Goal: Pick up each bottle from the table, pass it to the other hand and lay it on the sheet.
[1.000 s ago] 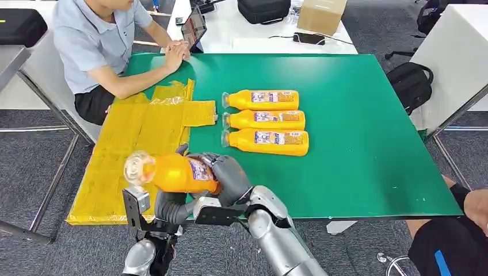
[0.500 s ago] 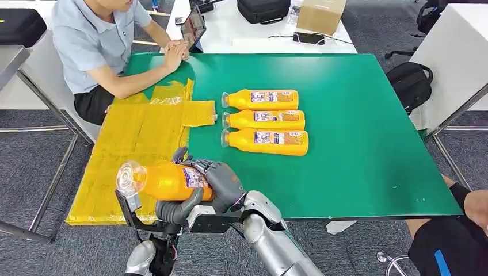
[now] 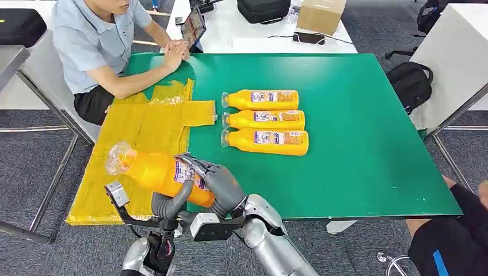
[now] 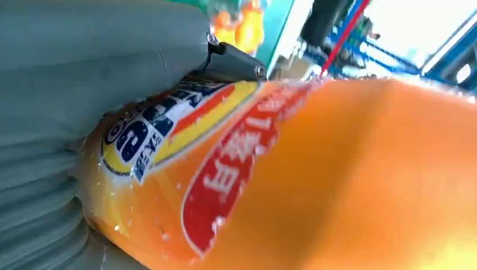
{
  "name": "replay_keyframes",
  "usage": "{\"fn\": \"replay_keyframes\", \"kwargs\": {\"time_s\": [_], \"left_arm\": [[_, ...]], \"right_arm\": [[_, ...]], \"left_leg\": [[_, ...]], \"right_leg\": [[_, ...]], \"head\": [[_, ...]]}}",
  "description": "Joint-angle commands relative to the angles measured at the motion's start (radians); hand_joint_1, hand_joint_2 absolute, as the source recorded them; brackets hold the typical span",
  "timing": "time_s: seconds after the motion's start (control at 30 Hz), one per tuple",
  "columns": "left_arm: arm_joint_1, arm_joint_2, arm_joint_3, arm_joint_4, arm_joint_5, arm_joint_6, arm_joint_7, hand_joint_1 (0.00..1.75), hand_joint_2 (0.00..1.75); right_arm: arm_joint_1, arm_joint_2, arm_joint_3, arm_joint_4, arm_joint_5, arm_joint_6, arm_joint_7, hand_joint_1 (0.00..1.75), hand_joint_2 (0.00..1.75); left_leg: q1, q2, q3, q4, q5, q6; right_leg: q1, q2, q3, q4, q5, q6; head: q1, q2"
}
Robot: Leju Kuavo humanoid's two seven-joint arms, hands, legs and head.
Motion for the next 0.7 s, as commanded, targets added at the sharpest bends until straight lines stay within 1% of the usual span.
{"fn": "replay_keyframes", "kwargs": {"time_s": [0.03,0.1,0.13,0.17,0.2,0.23,0.27,0.3,0.33,0.37,0.43,0.47,0.5,0.53,0.6,0.67,0.7], "left_arm": [[-0.072,-0.012,0.028,-0.023,0.028,-0.061,0.064,1.75,1.75],[-0.074,-0.007,0.047,-0.029,0.024,-0.047,0.074,1.75,1.75],[-0.079,-0.006,0.076,-0.026,0.013,-0.024,0.083,1.75,1.75],[-0.083,-0.004,0.101,-0.018,0.01,-0.007,0.095,1.75,1.75],[-0.086,0.002,0.115,-0.012,0.013,-0.01,0.1,1.75,1.75],[-0.083,0.004,0.138,-0.016,-0.024,0.014,0.083,1.75,1.75],[-0.083,0.006,0.144,-0.017,-0.024,0.015,0.084,1.75,1.75],[-0.08,0.005,0.151,-0.02,-0.029,0.01,0.084,1.75,1.75],[-0.07,-0.002,0.174,-0.03,-0.04,0.007,0.092,1.75,1.75],[-0.063,-0.001,0.187,-0.037,-0.049,0.004,0.093,1.75,1.75],[-0.057,0.0,0.207,-0.045,-0.054,0.004,0.093,1.75,1.75],[-0.057,0.004,0.216,-0.044,-0.049,0.002,0.101,1.75,1.75],[-0.057,0.006,0.22,-0.044,-0.046,-0.001,0.104,1.75,1.75],[-0.056,0.01,0.226,-0.042,-0.034,-0.015,0.116,1.75,1.75],[-0.054,0.01,0.23,-0.044,-0.033,-0.015,0.117,1.75,1.75],[-0.046,0.008,0.238,-0.054,-0.036,-0.025,0.124,1.75,1.75],[-0.046,0.008,0.238,-0.054,-0.036,-0.025,0.124,1.75,1.75]], "right_arm": [[0.067,-0.098,0.098,-0.272,-0.116,0.028,-0.04,0.0,0.0],[0.101,-0.111,0.104,-0.341,-0.118,0.026,-0.04,0.0,0.0],[0.129,-0.116,0.1,-0.407,-0.103,0.01,-0.04,0.0,0.0],[0.149,-0.122,0.099,-0.462,-0.115,-0.004,-0.04,0.0,0.0],[0.163,-0.127,0.091,-0.487,-0.115,0.004,-0.04,0.0,0.0],[0.18,-0.133,0.088,-0.541,-0.147,0.006,-0.04,0.0,0.0],[0.186,-0.137,0.085,-0.552,-0.149,0.008,-0.04,0.0,0.0],[0.193,-0.136,0.078,-0.562,-0.145,0.018,-0.04,0.0,0.0],[0.199,-0.158,0.1,-0.623,-0.19,0.0,-0.04,0.0,0.0],[0.208,-0.174,0.106,-0.661,-0.184,-0.023,-0.04,0.0,0.0],[0.231,-0.178,0.086,-0.703,-0.178,-0.015,-0.04,0.0,0.0],[0.236,-0.18,0.071,-0.705,-0.164,-0.02,-0.04,0.0,0.0],[0.235,-0.183,0.067,-0.707,-0.166,-0.018,-0.04,0.0,0.0],[0.235,-0.18,0.05,-0.702,-0.172,-0.021,-0.04,0.0,0.0],[0.234,-0.181,0.043,-0.699,-0.183,-0.024,-0.04,0.0,0.0],[0.22,-0.187,0.025,-0.678,-0.23,-0.029,-0.04,0.0,0.0],[0.22,-0.187,0.025,-0.678,-0.23,-0.029,-0.04,0.0,0.0]], "left_leg": [[0.0,-0.003,-0.001,0.001,0.0,0.001],[0.0,-0.002,-0.001,0.001,0.0,0.001],[0.0,-0.003,0.0,0.001,0.0,0.002],[0.0,-0.002,0.0,0.0,0.0,0.001],[0.0,-0.003,0.0,0.001,0.0,0.001],[0.0,-0.002,0.0,0.0,0.0,0.001],[0.0,-0.003,0.001,0.0,0.0,0.002],[0.0,-0.001,-0.001,0.0,0.0,0.001],[0.0,-0.001,0.001,0.0,-0.001,0.002],[-0.001,0.0,-0.001,0.0,0.0,0.001],[0.0,0.002,0.001,0.0,-0.001,0.001],[0.0,0.0,0.001,0.0,-0.001,0.001],[0.0,-0.004,-0.001,-0.001,0.0,0.001],[0.0,-0.005,0.0,0.0,0.0,0.002],[0.0,0.0,0.002,-0.001,-0.001,0.002],[0.0,-0.001,0.002,-0.001,-0.001,0.002],[0.0,-0.001,0.0,-0.001,0.0,0.001]], "right_leg": [[0.001,-0.004,0.001,0.001,-0.001,-0.002],[0.001,-0.003,0.0,0.0,0.0,-0.002],[0.001,-0.004,0.002,0.001,-0.001,-0.003],[0.001,-0.003,0.001,0.0,-0.001,-0.002],[0.001,-0.004,0.002,0.0,-0.001,-0.003],[0.0,-0.003,0.001,0.0,-0.001,-0.002],[0.001,-0.004,0.003,0.0,-0.001,-0.003],[0.0,-0.002,0.001,0.0,0.0,-0.002],[0.0,-0.002,0.002,0.001,-0.001,-0.003],[0.0,0.0,0.0,0.001,0.0,-0.002],[0.001,-0.001,0.001,0.0,0.0,-0.003],[0.001,-0.003,0.001,0.0,-0.001,-0.003],[0.0,-0.007,0.0,0.0,-0.001,-0.002],[0.001,-0.007,0.002,-0.001,-0.002,-0.003],[0.001,-0.003,0.002,-0.001,-0.001,-0.003],[0.001,-0.004,0.003,-0.001,-0.001,-0.003],[0.001,-0.004,0.002,-0.001,-0.001,-0.002]], "head": [[0.0,0.0],[0.0,0.0],[0.0,0.0],[0.0,0.0],[0.0,0.0],[0.0,0.0],[0.0,0.0],[0.0,0.0],[0.0,0.0],[0.0,0.0],[-0.001,0.0],[0.0,0.0],[0.0,0.0],[0.002,0.0],[0.001,0.0],[0.0,0.0],[0.0,0.0]]}}
